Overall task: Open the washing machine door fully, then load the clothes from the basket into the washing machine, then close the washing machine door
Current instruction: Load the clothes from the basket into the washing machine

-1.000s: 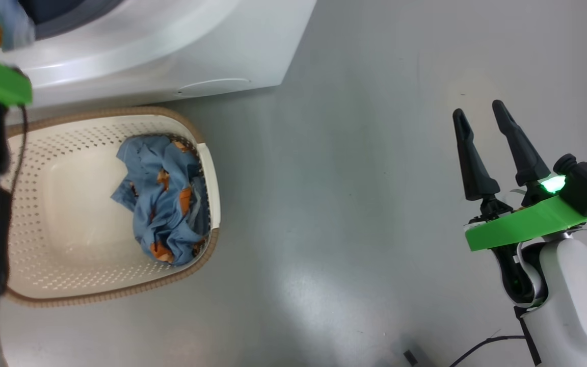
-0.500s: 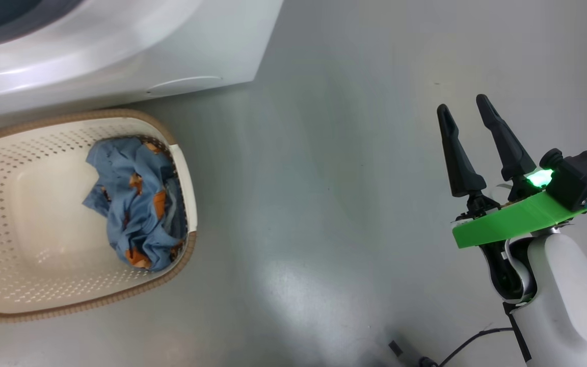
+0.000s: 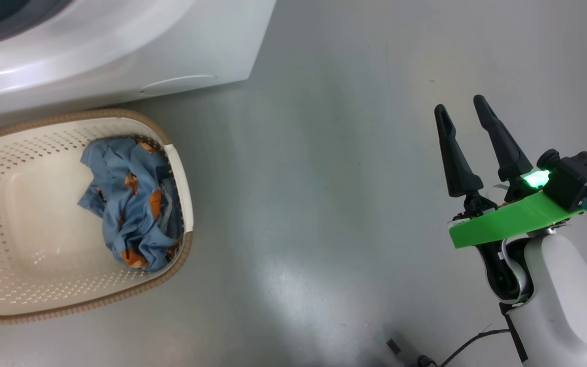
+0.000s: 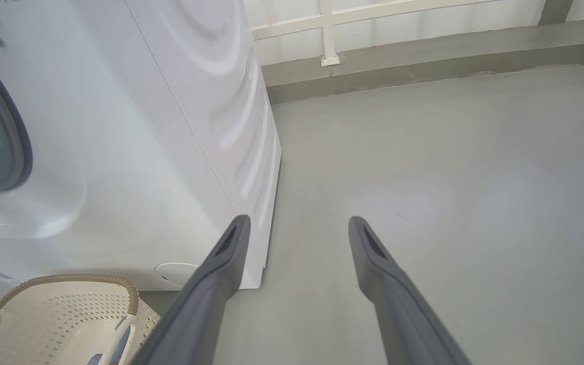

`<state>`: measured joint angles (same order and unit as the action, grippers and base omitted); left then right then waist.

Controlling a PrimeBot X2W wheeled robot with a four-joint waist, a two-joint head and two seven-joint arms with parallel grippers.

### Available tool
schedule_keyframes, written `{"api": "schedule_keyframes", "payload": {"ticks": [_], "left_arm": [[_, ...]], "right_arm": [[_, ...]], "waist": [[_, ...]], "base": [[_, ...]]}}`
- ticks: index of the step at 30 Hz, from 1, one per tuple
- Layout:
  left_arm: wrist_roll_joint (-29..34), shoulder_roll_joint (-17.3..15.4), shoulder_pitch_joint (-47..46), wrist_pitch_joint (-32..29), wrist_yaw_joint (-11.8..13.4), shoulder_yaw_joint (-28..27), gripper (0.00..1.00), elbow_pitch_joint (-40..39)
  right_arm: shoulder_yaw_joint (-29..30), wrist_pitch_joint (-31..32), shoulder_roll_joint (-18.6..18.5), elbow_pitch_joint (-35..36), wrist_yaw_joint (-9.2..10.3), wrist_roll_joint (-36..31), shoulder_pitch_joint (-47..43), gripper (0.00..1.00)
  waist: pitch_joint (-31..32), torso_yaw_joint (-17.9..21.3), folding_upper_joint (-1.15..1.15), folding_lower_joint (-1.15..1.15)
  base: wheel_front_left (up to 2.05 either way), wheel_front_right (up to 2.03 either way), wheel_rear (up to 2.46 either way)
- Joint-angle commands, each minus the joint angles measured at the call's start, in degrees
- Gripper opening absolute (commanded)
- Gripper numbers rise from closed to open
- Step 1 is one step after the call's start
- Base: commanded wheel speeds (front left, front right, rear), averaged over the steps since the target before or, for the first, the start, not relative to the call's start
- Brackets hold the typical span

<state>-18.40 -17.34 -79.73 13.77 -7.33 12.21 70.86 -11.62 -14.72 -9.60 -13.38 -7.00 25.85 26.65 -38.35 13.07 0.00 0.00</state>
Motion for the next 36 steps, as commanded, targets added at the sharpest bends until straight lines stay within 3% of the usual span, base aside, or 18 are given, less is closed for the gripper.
{"api": "schedule_keyframes", "payload": {"ticks": [1,12,23,36], "left_arm": [[-0.1,-2.4,-1.3,0.1,0.0,0.0,1.0,-0.4],[-4.7,-0.3,1.1,1.1,-0.1,1.3,1.0,-2.7],[-8.6,-1.1,12.7,1.2,-0.1,-1.9,1.0,-17.5],[-4.8,2.8,36.1,1.2,-0.1,-10.8,1.0,-37.2]], "right_arm": [[-0.9,-0.3,-0.1,1.1,-0.48,0.4,-0.9,1.0],[-0.1,-0.3,-0.8,1.4,-0.48,0.2,-1.0,1.0],[1.4,-0.3,-2.2,1.5,-0.48,-0.1,-2.1,1.0],[1.7,-0.3,-4.4,0.2,-0.48,0.0,-5.8,1.0]], "waist": [[0.1,-0.3,0.0,0.0],[0.7,-2.1,0.0,0.0],[2.3,-4.3,0.0,0.0],[11.4,-6.4,0.0,0.0]], "base": [[0.0,0.0,0.0],[0.0,0.0,0.0],[0.0,0.0,0.0],[0.0,0.0,0.0]]}}
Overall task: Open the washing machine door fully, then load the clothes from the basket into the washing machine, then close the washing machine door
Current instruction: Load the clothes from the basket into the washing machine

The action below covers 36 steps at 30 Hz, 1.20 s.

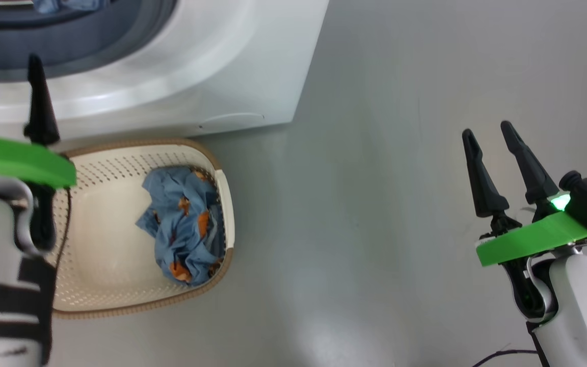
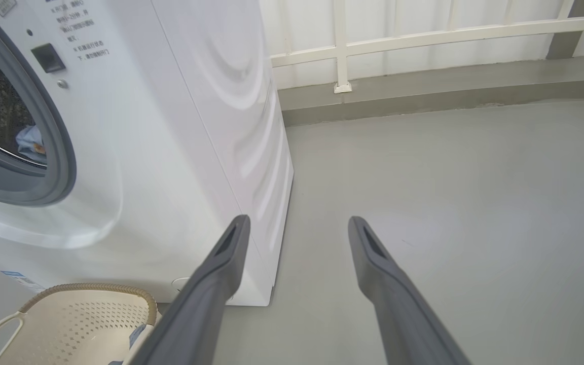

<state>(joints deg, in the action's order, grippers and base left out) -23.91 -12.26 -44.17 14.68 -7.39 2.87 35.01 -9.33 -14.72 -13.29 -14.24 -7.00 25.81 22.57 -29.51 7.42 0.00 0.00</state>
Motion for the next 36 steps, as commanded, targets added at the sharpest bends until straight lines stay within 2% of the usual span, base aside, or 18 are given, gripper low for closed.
{"api": "schedule_keyframes", "payload": {"ticks": [1,20,26,36], "left_arm": [[1.3,-2.0,2.3,0.3,-0.1,-2.0,1.0,-2.4],[5.9,2.6,32.7,0.3,-0.1,-8.1,1.0,-20.6],[6.8,3.2,39.0,0.3,-0.1,-8.6,1.0,-24.1],[7.1,4.2,44.0,0.3,-0.1,-9.2,1.0,-27.6]], "right_arm": [[-0.6,-0.3,-0.9,1.0,-0.48,0.1,-2.1,1.0],[0.6,-0.3,-4.1,-0.3,-0.48,1.4,-12.9,1.0],[0.9,-0.3,-4.4,-0.4,-0.48,1.5,-15.8,1.0],[2.0,-0.3,-4.8,0.0,-0.48,1.6,-18.7,1.0]], "waist": [[3.4,-0.9,0.0,0.0],[17.6,-3.8,0.0,0.0],[20.4,-3.8,0.0,0.0],[22.0,-3.9,0.0,0.0]], "base": [[0.0,0.0,0.0],[0.0,0.0,0.0],[0.0,0.0,0.0],[0.0,0.0,0.0]]}}
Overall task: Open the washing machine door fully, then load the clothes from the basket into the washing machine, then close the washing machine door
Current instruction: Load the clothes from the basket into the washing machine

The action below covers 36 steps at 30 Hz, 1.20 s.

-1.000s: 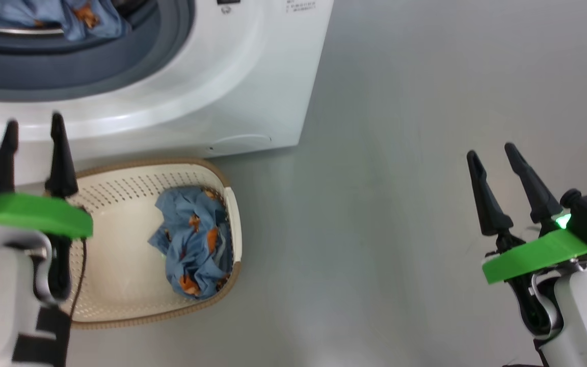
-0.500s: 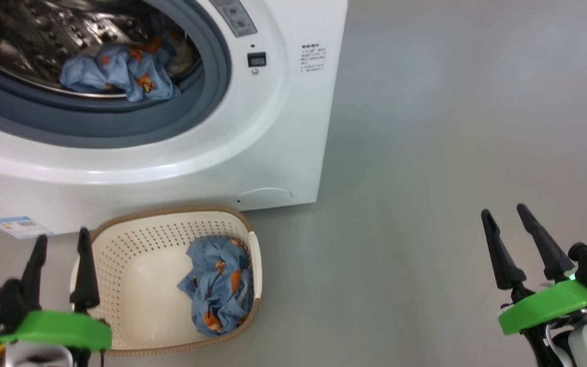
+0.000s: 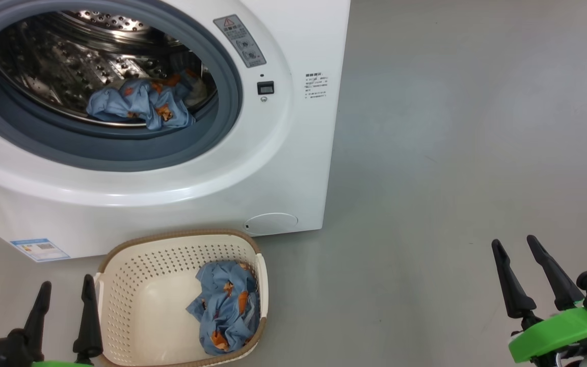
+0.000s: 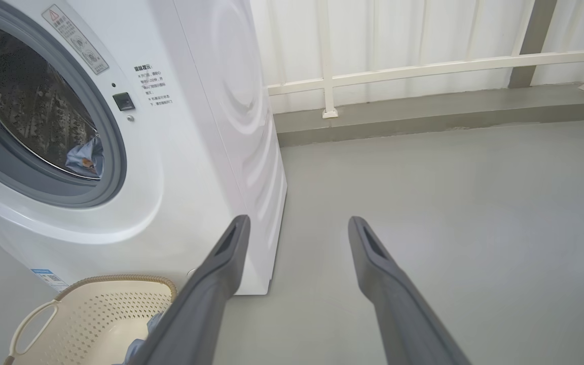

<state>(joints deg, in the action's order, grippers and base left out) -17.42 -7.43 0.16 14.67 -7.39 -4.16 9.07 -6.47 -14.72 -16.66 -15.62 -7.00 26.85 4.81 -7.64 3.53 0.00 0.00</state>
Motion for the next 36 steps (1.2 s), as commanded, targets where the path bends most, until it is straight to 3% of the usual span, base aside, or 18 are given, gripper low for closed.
{"api": "schedule_keyframes", "payload": {"ticks": [1,15,36], "left_arm": [[0.6,-0.6,0.0,0.3,-0.1,-2.3,1.0,-2.0],[-0.6,-0.2,-0.4,0.3,-0.1,-1.6,1.0,-0.8],[-5.1,-1.9,-19.8,0.3,-0.1,8.4,1.0,22.4]], "right_arm": [[-0.7,-0.3,-1.4,1.4,-0.48,0.6,-1.2,1.0],[-0.6,-0.3,-0.9,2.0,-0.48,0.3,0.1,1.0],[-2.0,-0.3,2.6,3.9,-0.48,-0.5,11.6,1.0]], "waist": [[0.2,0.0,0.0,0.0],[-2.1,0.2,0.0,0.0],[-20.6,2.3,0.0,0.0]], "base": [[0.0,0.0,0.0],[0.0,0.0,0.0],[0.0,0.0,0.0]]}}
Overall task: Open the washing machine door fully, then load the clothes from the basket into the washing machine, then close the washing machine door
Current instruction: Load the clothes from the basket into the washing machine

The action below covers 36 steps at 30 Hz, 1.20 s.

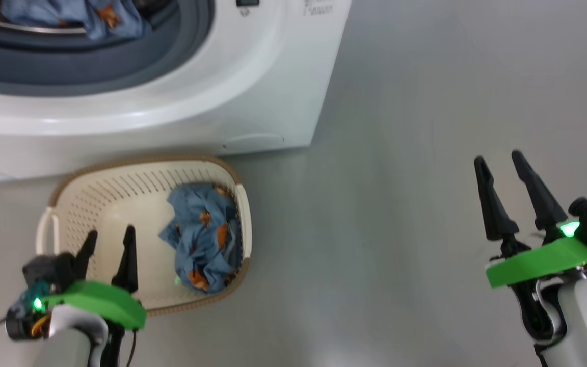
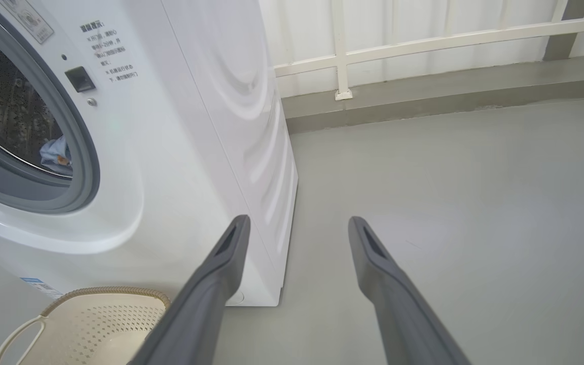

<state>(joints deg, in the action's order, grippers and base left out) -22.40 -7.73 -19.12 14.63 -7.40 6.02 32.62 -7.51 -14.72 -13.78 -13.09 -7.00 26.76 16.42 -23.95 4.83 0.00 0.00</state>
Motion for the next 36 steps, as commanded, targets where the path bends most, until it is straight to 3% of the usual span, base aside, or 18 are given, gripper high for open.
{"api": "schedule_keyframes", "payload": {"ticks": [1,9,20,36], "left_arm": [[-0.5,-1.8,-1.8,0.4,-0.1,-1.2,1.0,0.0],[-4.9,-3.4,-11.6,0.4,-0.1,5.9,1.0,10.2],[-13.9,-5.0,-19.8,0.4,-0.1,22.7,1.0,23.1],[-26.3,-8.4,-28.6,-1.9,-0.1,41.2,1.0,27.8]], "right_arm": [[-0.9,-0.3,-0.1,1.4,-0.48,-0.5,0.7,1.0],[-1.5,-0.3,1.1,1.6,-0.48,-1.0,5.3,1.0],[-2.5,-0.3,2.1,1.8,-0.48,-0.9,8.7,1.0],[-3.8,-0.3,2.1,2.6,-0.48,-1.0,11.0,1.0]], "waist": [[-5.2,1.0,0.0,0.0],[-10.7,1.7,0.0,0.0],[-15.1,3.7,0.0,0.0],[-20.4,5.5,0.0,0.0]], "base": [[0.0,0.0,0.0],[0.0,0.0,0.0],[0.0,0.0,0.0],[0.0,0.0,0.0]]}}
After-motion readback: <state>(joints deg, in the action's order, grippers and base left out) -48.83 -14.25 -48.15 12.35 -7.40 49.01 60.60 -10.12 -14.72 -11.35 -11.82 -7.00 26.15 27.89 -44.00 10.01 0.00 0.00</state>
